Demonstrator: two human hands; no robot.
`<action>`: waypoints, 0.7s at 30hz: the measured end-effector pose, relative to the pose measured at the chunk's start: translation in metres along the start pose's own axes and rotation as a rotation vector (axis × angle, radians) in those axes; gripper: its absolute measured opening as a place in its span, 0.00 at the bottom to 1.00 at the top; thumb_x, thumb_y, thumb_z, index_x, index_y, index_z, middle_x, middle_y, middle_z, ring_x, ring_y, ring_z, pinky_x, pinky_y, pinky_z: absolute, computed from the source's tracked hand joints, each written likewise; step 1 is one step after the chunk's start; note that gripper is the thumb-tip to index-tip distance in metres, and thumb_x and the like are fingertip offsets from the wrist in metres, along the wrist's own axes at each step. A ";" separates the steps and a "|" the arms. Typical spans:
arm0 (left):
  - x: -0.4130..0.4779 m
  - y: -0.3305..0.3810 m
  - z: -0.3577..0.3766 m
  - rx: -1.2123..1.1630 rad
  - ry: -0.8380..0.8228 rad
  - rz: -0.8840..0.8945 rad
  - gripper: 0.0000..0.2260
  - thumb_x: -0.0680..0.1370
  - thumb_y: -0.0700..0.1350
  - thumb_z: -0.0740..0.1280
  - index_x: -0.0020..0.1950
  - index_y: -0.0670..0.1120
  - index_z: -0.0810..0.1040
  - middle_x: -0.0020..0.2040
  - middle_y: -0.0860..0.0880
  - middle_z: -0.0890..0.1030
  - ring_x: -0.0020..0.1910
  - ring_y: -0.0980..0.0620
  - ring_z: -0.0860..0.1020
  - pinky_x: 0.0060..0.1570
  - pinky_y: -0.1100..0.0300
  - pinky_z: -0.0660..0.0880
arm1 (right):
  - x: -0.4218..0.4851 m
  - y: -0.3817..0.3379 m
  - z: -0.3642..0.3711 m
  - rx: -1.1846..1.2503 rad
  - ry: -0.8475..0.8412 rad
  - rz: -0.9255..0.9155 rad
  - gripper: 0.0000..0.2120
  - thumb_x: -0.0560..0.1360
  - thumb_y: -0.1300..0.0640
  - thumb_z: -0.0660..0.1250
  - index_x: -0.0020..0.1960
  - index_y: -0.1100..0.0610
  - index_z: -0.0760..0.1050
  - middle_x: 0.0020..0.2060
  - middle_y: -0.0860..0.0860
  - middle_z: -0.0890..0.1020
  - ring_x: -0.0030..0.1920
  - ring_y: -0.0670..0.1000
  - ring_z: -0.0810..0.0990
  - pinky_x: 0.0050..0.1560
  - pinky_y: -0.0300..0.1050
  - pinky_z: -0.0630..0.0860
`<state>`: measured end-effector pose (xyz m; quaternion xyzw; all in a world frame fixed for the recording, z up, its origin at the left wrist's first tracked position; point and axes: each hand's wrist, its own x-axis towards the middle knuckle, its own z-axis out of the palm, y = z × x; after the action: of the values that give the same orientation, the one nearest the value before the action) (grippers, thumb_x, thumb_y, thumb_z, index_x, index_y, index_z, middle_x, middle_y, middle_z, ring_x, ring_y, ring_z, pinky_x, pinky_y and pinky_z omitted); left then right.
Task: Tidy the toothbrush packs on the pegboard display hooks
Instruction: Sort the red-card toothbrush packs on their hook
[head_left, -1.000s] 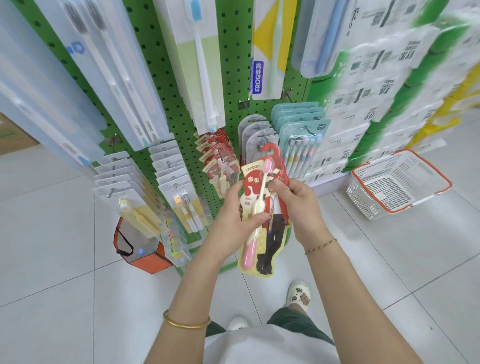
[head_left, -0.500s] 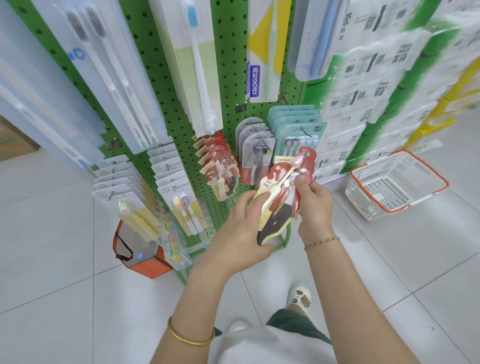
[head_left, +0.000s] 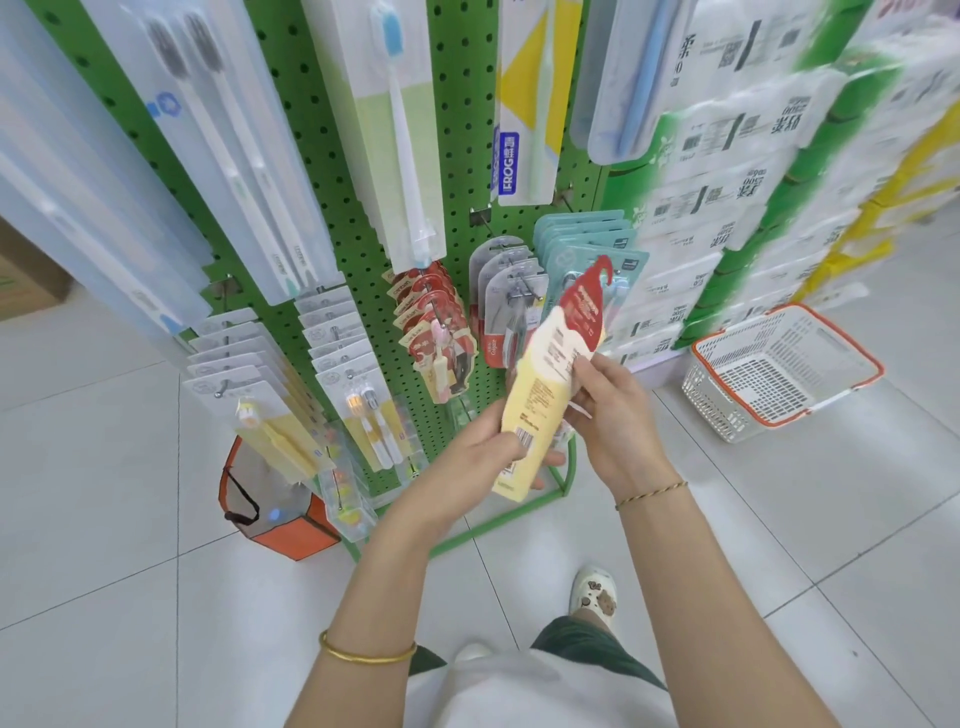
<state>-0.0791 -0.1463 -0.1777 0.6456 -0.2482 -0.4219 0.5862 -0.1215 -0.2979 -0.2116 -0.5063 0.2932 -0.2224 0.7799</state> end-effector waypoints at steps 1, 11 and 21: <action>0.000 -0.001 -0.002 0.007 0.000 -0.026 0.18 0.79 0.35 0.57 0.62 0.54 0.70 0.60 0.49 0.80 0.54 0.50 0.82 0.53 0.54 0.78 | 0.000 0.000 0.000 -0.009 0.001 -0.002 0.05 0.80 0.61 0.60 0.49 0.60 0.74 0.37 0.53 0.78 0.36 0.49 0.76 0.35 0.40 0.74; 0.011 -0.013 -0.014 0.076 0.260 -0.109 0.05 0.78 0.45 0.68 0.52 0.50 0.81 0.48 0.51 0.85 0.49 0.49 0.82 0.50 0.55 0.79 | -0.004 -0.011 0.001 -0.049 -0.094 -0.050 0.06 0.78 0.62 0.62 0.43 0.60 0.74 0.37 0.53 0.81 0.35 0.50 0.78 0.40 0.44 0.77; 0.014 0.011 -0.020 0.124 0.648 0.272 0.09 0.77 0.42 0.68 0.45 0.57 0.73 0.42 0.56 0.79 0.36 0.65 0.78 0.35 0.67 0.76 | -0.010 -0.010 0.006 -0.206 -0.483 -0.052 0.02 0.74 0.67 0.67 0.43 0.64 0.78 0.39 0.54 0.81 0.35 0.48 0.81 0.35 0.37 0.75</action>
<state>-0.0534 -0.1488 -0.1718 0.7413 -0.1580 -0.0974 0.6450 -0.1253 -0.2918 -0.1984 -0.6289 0.1067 -0.0840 0.7655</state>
